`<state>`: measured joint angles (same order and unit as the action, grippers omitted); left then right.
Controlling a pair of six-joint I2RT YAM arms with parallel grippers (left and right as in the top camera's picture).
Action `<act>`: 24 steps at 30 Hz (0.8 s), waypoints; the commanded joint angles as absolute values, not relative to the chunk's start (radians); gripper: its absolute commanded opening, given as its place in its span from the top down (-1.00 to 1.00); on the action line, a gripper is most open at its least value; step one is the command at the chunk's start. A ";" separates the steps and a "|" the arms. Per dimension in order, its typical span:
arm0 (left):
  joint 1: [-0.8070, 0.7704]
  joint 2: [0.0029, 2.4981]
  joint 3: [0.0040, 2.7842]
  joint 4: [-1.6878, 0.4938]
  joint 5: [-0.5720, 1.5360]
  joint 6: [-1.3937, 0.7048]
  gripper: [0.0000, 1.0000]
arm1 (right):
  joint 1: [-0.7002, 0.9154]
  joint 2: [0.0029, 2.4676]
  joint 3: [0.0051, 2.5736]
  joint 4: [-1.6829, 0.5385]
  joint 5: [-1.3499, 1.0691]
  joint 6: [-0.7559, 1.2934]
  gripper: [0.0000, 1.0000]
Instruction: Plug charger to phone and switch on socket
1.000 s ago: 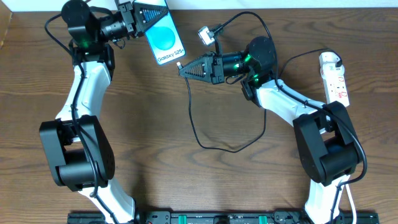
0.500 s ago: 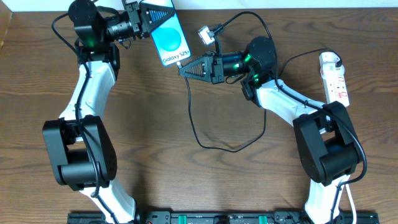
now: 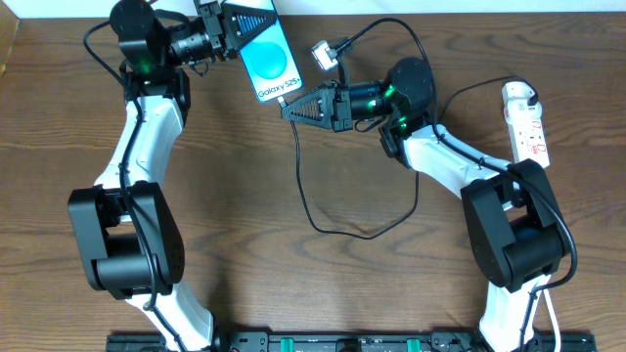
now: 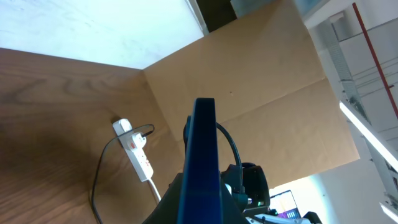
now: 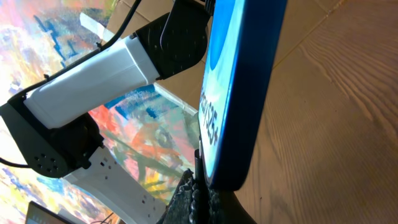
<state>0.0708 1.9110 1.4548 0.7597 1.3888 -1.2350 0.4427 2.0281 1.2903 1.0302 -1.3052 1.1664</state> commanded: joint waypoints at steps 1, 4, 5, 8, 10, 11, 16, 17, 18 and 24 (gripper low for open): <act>0.068 1.881 1.476 0.769 1.389 -1.247 0.85 | 0.438 2.026 1.305 1.028 -1.281 1.146 0.98; 0.068 1.881 1.476 0.769 1.399 -1.247 0.85 | 0.424 2.026 1.305 1.027 -1.273 1.147 0.98; 0.068 1.881 1.476 0.769 1.399 -1.247 0.86 | 0.424 2.027 1.305 1.026 -1.270 1.147 0.98; 0.068 1.881 1.476 0.769 1.399 -1.247 0.85 | 0.424 2.026 1.305 1.012 -1.266 1.146 0.98; 0.068 1.881 1.476 0.769 1.399 -1.247 0.85 | 0.424 2.026 1.305 1.008 -1.266 1.146 0.98; 0.068 1.881 1.476 0.769 1.399 -1.247 0.85 | 0.424 2.026 1.305 1.009 -1.266 1.146 0.98; 0.066 1.881 1.476 0.769 1.406 -1.247 0.85 | 0.424 2.027 1.305 1.009 -1.266 1.146 0.98; 0.065 1.881 1.476 0.769 1.407 -1.247 0.85 | 0.424 2.026 1.305 1.009 -1.265 1.146 0.98; 0.062 1.881 1.476 0.769 1.407 -1.247 0.85 | 0.424 2.026 1.305 1.009 -1.264 1.146 0.98; 0.048 1.881 1.476 0.768 1.435 -1.214 0.85 | 0.424 2.026 1.305 1.009 -1.236 1.148 0.98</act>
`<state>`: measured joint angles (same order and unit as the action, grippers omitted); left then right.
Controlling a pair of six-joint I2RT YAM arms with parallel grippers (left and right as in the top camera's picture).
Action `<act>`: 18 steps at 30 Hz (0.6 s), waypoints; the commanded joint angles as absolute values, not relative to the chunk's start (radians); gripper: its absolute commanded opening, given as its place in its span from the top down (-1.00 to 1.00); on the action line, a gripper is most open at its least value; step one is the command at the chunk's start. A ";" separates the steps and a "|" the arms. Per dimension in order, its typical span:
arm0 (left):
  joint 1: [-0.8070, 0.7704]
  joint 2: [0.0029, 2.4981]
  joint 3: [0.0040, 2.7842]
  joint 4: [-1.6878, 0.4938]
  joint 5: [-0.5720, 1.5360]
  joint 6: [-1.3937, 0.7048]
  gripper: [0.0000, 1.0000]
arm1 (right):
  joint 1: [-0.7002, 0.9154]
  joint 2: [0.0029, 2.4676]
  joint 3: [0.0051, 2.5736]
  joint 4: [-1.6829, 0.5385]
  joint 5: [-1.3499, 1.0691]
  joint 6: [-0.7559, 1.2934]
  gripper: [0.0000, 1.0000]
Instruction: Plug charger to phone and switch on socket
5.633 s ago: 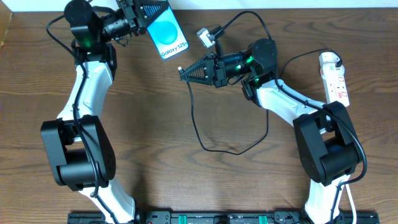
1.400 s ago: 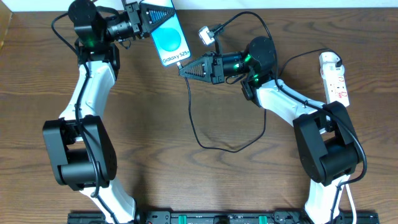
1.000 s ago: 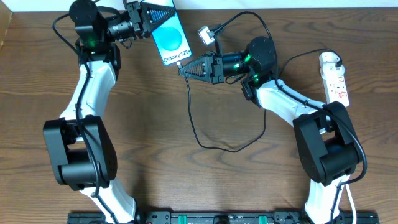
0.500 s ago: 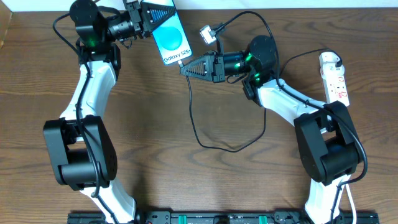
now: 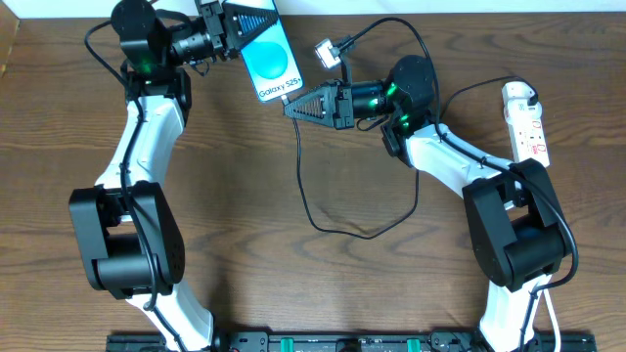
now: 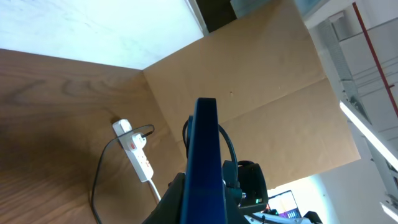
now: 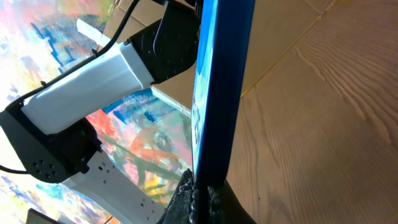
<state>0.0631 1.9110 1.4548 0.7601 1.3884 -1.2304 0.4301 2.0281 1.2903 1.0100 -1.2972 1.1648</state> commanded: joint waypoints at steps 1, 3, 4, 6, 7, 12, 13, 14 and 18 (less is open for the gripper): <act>0.048 1.881 1.476 0.768 1.441 -1.212 0.86 | 0.424 2.027 1.305 1.009 -1.232 1.148 0.98; 0.048 1.881 1.476 0.769 1.470 -1.209 0.85 | 0.424 2.027 1.305 1.008 -1.216 1.148 0.98; 0.048 1.881 1.476 0.769 1.483 -1.208 0.85 | 0.424 2.027 1.305 1.008 -1.209 1.148 0.98; 0.048 1.881 1.476 0.768 1.496 -1.208 0.85 | 0.424 2.027 1.305 1.009 -1.198 1.147 0.98; 0.048 1.881 1.476 0.769 1.501 -1.208 0.85 | 0.424 2.026 1.305 1.009 -1.195 1.147 0.98; 0.048 1.881 1.476 0.769 1.512 -1.204 0.85 | 0.424 2.026 1.305 1.009 -1.193 1.148 0.98; 0.048 1.881 1.476 0.769 1.513 -1.205 0.85 | 0.424 2.026 1.305 1.009 -1.186 1.148 0.98; 0.048 1.881 1.476 0.769 1.519 -1.204 0.85 | 0.424 2.026 1.305 1.009 -1.178 1.148 0.98; 0.048 1.881 1.476 0.768 1.537 -1.197 0.85 | 0.426 2.027 1.305 1.008 -1.129 1.156 0.98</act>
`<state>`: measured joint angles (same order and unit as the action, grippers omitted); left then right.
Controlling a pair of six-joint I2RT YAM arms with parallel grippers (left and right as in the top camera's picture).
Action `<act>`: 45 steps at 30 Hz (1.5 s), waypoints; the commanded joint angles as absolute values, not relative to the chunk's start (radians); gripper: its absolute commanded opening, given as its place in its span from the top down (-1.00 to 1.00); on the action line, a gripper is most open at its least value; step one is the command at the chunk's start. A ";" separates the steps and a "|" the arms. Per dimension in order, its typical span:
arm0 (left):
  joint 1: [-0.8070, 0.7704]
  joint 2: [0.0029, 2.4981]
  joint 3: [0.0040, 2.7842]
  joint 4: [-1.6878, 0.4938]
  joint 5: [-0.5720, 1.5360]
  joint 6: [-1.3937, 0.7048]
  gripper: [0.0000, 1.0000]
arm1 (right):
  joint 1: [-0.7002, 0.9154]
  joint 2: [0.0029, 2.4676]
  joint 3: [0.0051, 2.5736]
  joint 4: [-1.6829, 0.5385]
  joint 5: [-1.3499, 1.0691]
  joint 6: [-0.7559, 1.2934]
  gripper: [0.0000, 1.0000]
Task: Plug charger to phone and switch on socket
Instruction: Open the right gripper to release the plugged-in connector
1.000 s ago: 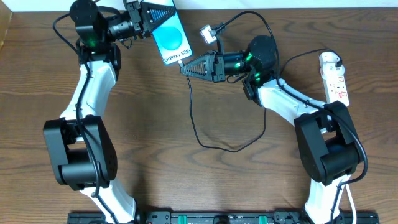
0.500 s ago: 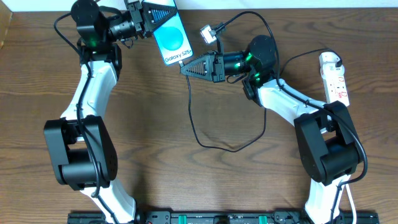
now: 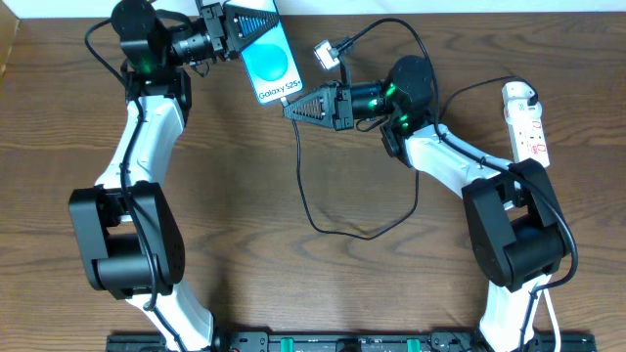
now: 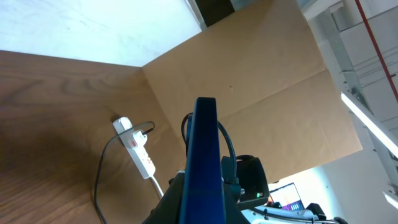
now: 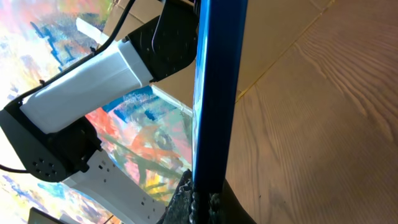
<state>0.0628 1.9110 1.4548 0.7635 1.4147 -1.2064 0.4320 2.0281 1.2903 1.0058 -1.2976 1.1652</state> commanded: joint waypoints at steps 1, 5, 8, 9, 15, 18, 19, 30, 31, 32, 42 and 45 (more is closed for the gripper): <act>0.048 1.881 1.476 0.769 1.536 -1.197 0.85 | 0.427 2.027 1.305 1.006 -1.116 1.158 0.98; 0.048 1.881 1.476 0.769 1.536 -1.197 0.85 | 0.427 2.026 1.305 1.005 -1.066 1.182 0.98; 0.048 1.881 1.476 0.769 1.537 -1.197 0.85 | 0.427 2.026 1.305 1.005 -1.052 1.182 0.98; 0.048 1.881 1.476 0.769 1.537 -1.197 0.85 | 0.427 2.026 1.305 1.005 -1.052 1.182 0.98; 0.048 1.881 1.476 0.769 1.537 -1.197 0.85 | 0.427 2.026 1.305 1.005 -1.038 1.182 0.98; 0.048 1.881 1.476 0.769 1.536 -1.197 0.85 | 0.427 2.026 1.305 1.005 -1.050 1.182 0.98; 0.048 1.881 1.476 0.769 1.536 -1.197 0.85 | 0.427 2.026 1.305 1.006 -1.055 1.181 0.98; 0.048 1.881 1.476 0.769 1.534 -1.197 0.85 | 0.426 2.026 1.305 1.015 -1.169 1.169 0.74; 0.048 1.881 1.476 0.768 1.534 -1.197 0.85 | 0.426 2.026 1.305 1.031 -1.185 1.165 0.70; 0.048 1.881 1.476 0.769 1.534 -1.197 0.85 | 0.427 2.026 1.305 1.048 -1.198 1.161 0.64; 0.048 1.881 1.476 0.769 1.534 -1.197 0.85 | 0.427 2.026 1.305 1.134 -1.283 1.162 -0.88; 0.048 1.881 1.476 0.769 1.534 -1.197 0.85 | 0.427 2.026 1.305 1.134 -1.345 1.162 -0.99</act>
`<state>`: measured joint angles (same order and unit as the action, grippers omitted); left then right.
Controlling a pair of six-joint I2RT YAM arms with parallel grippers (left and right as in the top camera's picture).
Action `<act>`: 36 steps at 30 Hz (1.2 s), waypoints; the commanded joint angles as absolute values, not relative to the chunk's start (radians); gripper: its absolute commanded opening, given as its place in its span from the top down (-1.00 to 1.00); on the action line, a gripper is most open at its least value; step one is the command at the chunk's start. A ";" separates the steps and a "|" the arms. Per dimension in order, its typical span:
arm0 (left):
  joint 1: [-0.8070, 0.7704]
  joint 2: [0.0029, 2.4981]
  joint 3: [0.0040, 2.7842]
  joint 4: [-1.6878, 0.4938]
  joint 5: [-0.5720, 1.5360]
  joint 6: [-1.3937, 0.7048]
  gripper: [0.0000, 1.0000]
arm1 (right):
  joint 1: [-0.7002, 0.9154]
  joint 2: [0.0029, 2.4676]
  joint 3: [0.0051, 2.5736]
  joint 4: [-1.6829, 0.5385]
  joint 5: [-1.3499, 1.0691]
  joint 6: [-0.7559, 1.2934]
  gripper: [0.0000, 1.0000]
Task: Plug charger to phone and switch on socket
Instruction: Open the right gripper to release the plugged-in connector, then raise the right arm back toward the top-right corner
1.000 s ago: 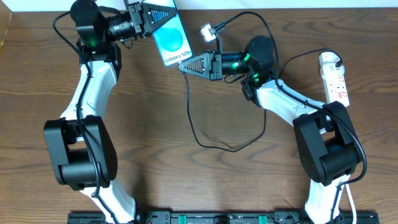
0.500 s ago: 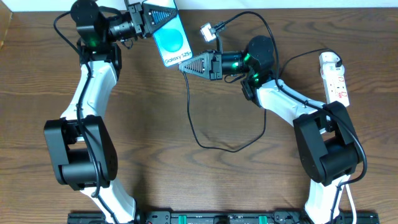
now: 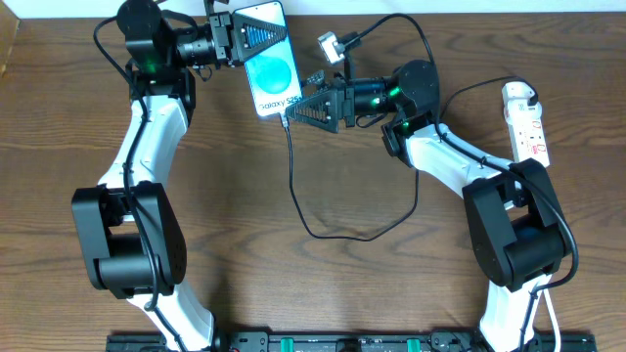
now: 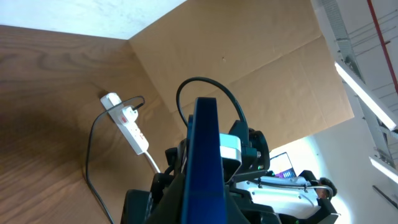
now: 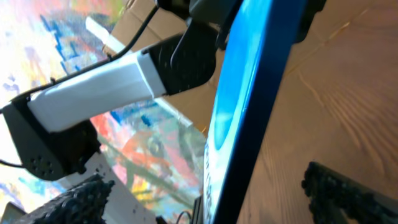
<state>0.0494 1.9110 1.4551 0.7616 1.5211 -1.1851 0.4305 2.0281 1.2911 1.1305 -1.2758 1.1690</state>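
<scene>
The phone (image 3: 273, 70), its blue screen lit, is held up above the table at the back with my left gripper (image 3: 256, 31) shut on its upper end. In the left wrist view only its dark blue edge (image 4: 205, 149) shows. The black charger cable (image 3: 303, 210) hangs from the phone's lower end, its plug in the port. My right gripper (image 3: 305, 108) is open just below the phone, and its fingers (image 5: 348, 190) stand apart on either side of the phone's lower edge (image 5: 245, 118). The white power strip (image 3: 525, 122) lies at the far right.
The cable loops over the middle of the wooden table (image 3: 323, 284) and runs under the right arm. A black lead is plugged into the strip's top end (image 4: 127, 127). A brown cardboard wall (image 4: 249, 68) stands behind the table.
My right gripper was shut on the plug at the phone's lower end; now it is open and the plug stays in the phone. The phone has shifted slightly left and down.
Through all the earlier moments my left gripper held the phone up while my right gripper, shut on the cable's plug, sat at the phone's lower edge with small shifts. Now the plug is in the phone and my right gripper has let go.
</scene>
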 commanded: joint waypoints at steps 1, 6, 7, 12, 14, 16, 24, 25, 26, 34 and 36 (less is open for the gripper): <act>0.049 1.881 1.476 0.769 1.534 -1.197 0.85 | 0.427 2.026 1.305 1.134 -1.359 1.162 -0.99; 0.051 1.881 1.476 0.768 1.545 -1.198 0.85 | 0.426 2.026 1.305 1.133 -1.440 1.156 -0.99; 0.052 1.881 1.476 0.769 1.554 -1.198 0.85 | 0.426 2.026 1.305 1.133 -1.452 1.154 -0.98; 0.085 1.881 1.476 0.768 1.563 -1.224 0.85 | 0.424 2.026 1.305 1.133 -1.501 1.146 -0.99; 0.104 1.881 1.476 0.768 1.566 -1.249 0.85 | 0.424 2.027 1.305 1.133 -1.520 1.116 -0.98; 0.118 1.881 1.476 0.768 1.571 -1.259 0.85 | 0.417 2.026 1.305 1.133 -1.544 1.085 -0.99; 0.146 1.881 1.476 0.768 1.571 -1.274 0.85 | 0.343 2.027 1.304 1.103 -1.559 1.083 -0.99; 0.148 1.881 1.476 0.768 1.571 -1.274 0.85 | 0.328 2.027 1.304 1.098 -1.557 1.083 -0.99; 0.147 1.881 1.476 0.768 1.571 -1.274 0.85 | 0.318 2.027 1.304 1.080 -1.548 1.083 -0.98; 0.147 1.881 1.476 0.768 1.571 -1.297 0.85 | 0.289 2.027 1.304 0.668 -1.322 1.048 -0.99; 0.147 1.881 1.476 0.768 1.571 -1.297 0.86 | 0.290 2.027 1.304 0.593 -1.295 0.997 -0.98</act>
<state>0.1421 1.9110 1.4551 0.7609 1.5536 -1.2713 0.2928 2.0262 1.2949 0.6487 -1.3907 1.0687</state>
